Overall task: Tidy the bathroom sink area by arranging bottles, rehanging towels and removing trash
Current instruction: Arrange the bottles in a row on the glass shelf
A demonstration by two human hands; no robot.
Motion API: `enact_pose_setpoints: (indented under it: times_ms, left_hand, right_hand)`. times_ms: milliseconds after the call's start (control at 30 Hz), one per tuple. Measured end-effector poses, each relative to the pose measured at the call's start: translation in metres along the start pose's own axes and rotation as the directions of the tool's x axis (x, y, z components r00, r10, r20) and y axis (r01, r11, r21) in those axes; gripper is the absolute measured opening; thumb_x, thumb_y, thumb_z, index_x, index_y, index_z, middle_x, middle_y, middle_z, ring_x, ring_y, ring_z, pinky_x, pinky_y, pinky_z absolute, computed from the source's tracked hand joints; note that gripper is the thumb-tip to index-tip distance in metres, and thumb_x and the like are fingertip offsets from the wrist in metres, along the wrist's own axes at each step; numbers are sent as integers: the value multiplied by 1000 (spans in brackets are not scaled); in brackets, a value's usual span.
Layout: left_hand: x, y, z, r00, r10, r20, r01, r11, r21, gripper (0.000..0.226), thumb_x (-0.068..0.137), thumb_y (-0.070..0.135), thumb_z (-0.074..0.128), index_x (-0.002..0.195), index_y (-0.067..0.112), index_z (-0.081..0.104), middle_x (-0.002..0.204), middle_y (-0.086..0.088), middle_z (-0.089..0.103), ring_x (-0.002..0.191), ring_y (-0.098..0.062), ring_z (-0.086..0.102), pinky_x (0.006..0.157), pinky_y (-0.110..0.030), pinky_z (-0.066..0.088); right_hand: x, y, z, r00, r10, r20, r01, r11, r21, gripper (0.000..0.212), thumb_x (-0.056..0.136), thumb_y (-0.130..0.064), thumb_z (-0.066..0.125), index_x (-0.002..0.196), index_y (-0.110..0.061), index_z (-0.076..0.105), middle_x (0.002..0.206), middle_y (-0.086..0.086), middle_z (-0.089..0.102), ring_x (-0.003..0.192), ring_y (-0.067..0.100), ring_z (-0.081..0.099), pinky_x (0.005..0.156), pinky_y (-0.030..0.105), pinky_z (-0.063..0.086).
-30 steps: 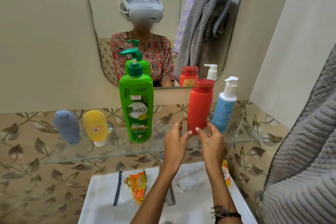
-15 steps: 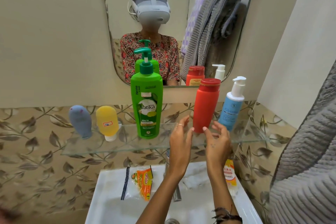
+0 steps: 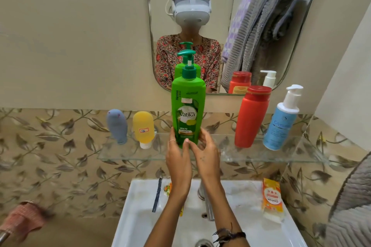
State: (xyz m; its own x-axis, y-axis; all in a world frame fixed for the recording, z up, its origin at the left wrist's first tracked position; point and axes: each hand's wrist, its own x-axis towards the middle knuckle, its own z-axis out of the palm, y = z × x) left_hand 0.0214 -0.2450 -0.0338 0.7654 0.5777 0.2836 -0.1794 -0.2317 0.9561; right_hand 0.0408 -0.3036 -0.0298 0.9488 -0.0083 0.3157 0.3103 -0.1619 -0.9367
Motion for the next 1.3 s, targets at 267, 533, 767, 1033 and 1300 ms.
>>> enact_pose_setpoints:
  times_ms: [267, 533, 767, 1033, 1300]
  left_hand:
    - [-10, 10, 31, 994, -25, 102, 30, 998, -53, 47, 94, 18, 49, 140, 21, 38, 136, -1, 53, 122, -13, 49, 101, -30, 42]
    - [-8, 13, 37, 980, -3, 200, 13, 999, -47, 55, 91, 22, 55, 141, 18, 32, 136, -5, 51, 123, -19, 50, 103, -41, 43]
    - [-23, 7, 9, 997, 69, -14, -71, 990, -124, 45, 92, 17, 52, 134, 29, 41, 135, 10, 47, 115, 8, 45, 90, 1, 37]
    - [1, -10, -58, 967, -66, -246, 40, 993, -110, 58, 95, 23, 48, 146, 25, 21, 153, 3, 29, 139, -12, 30, 115, -39, 28]
    - [27, -1, -64, 989, -135, -56, 131, 988, -79, 46, 94, 22, 47, 138, 23, 37, 125, -5, 59, 111, -21, 58, 95, -39, 48]
  right_hand:
    - [15, 10, -31, 983, -12, -181, -3, 997, -79, 43, 83, -1, 63, 125, -9, 56, 116, 7, 67, 92, 5, 60, 67, -6, 40]
    - [17, 13, -40, 972, -47, -228, 33, 997, -65, 43, 82, 0, 64, 124, -8, 57, 117, 8, 67, 95, 7, 60, 69, -8, 39]
    - [-13, 5, -11, 852, -271, -448, 217, 962, -167, 23, 81, -3, 66, 103, -11, 65, 94, -1, 64, 83, 1, 59, 73, 12, 51]
    - [-18, -13, 64, 996, -79, 44, 80, 997, -19, 43, 87, -12, 62, 129, -11, 53, 127, 5, 60, 111, 9, 57, 76, -9, 35]
    - [-4, -19, 82, 987, -63, 145, 69, 997, -31, 32, 86, -12, 61, 117, -17, 58, 108, 3, 70, 89, 8, 63, 73, 8, 47]
